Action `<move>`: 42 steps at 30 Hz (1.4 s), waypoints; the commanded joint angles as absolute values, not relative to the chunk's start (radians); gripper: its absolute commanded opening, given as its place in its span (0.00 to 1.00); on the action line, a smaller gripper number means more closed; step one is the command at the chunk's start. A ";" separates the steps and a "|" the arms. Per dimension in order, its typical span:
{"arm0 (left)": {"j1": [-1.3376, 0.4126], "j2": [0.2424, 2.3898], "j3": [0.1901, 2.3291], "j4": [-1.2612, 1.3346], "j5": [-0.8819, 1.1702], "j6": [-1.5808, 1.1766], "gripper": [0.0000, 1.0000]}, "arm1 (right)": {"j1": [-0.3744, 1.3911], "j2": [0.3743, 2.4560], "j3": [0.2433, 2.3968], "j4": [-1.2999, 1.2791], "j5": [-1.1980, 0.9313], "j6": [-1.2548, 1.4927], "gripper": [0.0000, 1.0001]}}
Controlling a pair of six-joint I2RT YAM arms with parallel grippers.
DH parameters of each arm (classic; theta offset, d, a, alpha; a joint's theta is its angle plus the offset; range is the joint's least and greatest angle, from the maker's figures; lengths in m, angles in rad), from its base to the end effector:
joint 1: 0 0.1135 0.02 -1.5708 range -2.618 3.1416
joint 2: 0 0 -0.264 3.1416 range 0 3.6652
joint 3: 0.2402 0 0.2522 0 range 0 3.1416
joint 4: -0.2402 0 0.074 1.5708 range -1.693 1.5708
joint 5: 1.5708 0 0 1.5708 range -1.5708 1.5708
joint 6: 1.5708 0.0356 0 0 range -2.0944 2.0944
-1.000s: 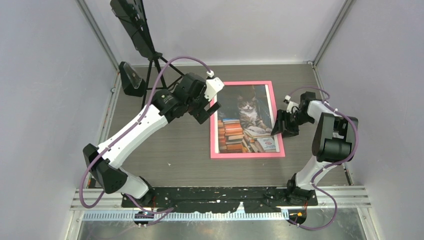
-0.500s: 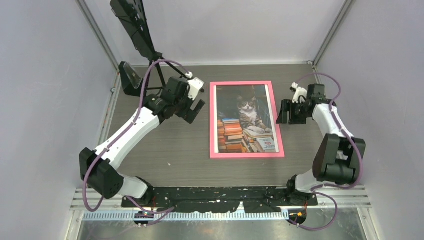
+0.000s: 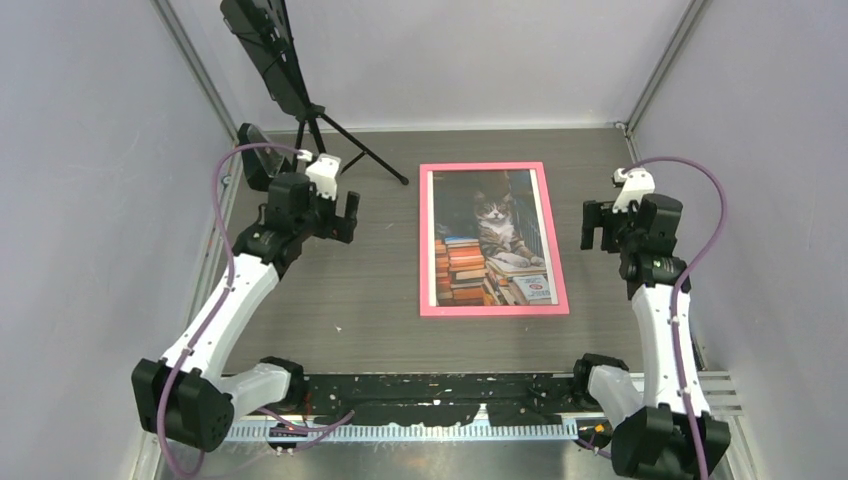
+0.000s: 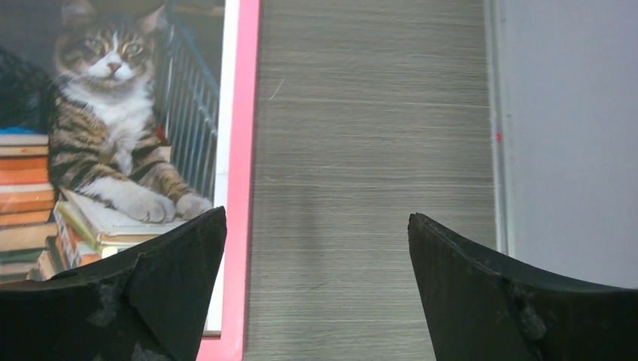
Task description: Put the photo into the frame
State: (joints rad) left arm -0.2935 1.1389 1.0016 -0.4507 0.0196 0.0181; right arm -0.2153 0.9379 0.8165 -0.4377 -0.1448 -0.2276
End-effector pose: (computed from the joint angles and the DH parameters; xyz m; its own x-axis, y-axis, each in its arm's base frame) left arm 0.2406 -0.0734 0.3184 -0.5254 0.1777 -0.8321 0.3144 0.9493 0.0042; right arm 0.2032 -0.0392 0.2983 -0.5255 -0.1136 -0.8431 -0.0274 0.9928 -0.1167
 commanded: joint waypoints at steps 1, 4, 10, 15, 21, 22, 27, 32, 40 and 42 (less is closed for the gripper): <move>-0.251 1.068 0.984 -0.320 0.071 -0.039 1.00 | -0.240 0.854 0.795 -0.409 -0.060 -0.202 0.98; -0.222 1.014 0.965 -0.302 0.075 -0.061 1.00 | -0.245 0.801 0.786 -0.452 -0.048 -0.177 0.96; -0.197 0.909 0.911 -0.261 0.033 -0.077 1.00 | -0.248 0.695 0.734 -0.449 -0.029 -0.156 0.95; -0.192 0.858 0.905 -0.275 -0.024 -0.059 1.00 | -0.247 0.623 0.683 -0.416 -0.005 -0.154 0.95; -0.192 0.785 0.861 -0.317 -0.007 -0.045 1.00 | -0.252 0.573 0.671 -0.411 -0.021 -0.149 0.95; -0.192 0.773 0.852 -0.321 -0.010 -0.042 1.00 | -0.252 0.566 0.668 -0.412 -0.026 -0.147 0.95; -0.192 0.742 0.794 -0.309 -0.034 -0.023 0.99 | -0.252 0.523 0.672 -0.453 -0.071 -0.161 0.95; -0.192 0.704 0.735 -0.278 -0.005 -0.016 1.00 | -0.252 0.494 0.665 -0.474 -0.061 -0.160 0.96; -0.192 0.659 0.667 -0.186 0.063 -0.039 1.00 | -0.253 0.423 0.639 -0.458 -0.096 -0.163 0.95; -0.191 0.654 0.652 -0.163 0.064 -0.034 1.00 | -0.252 0.402 0.630 -0.451 -0.106 -0.160 0.95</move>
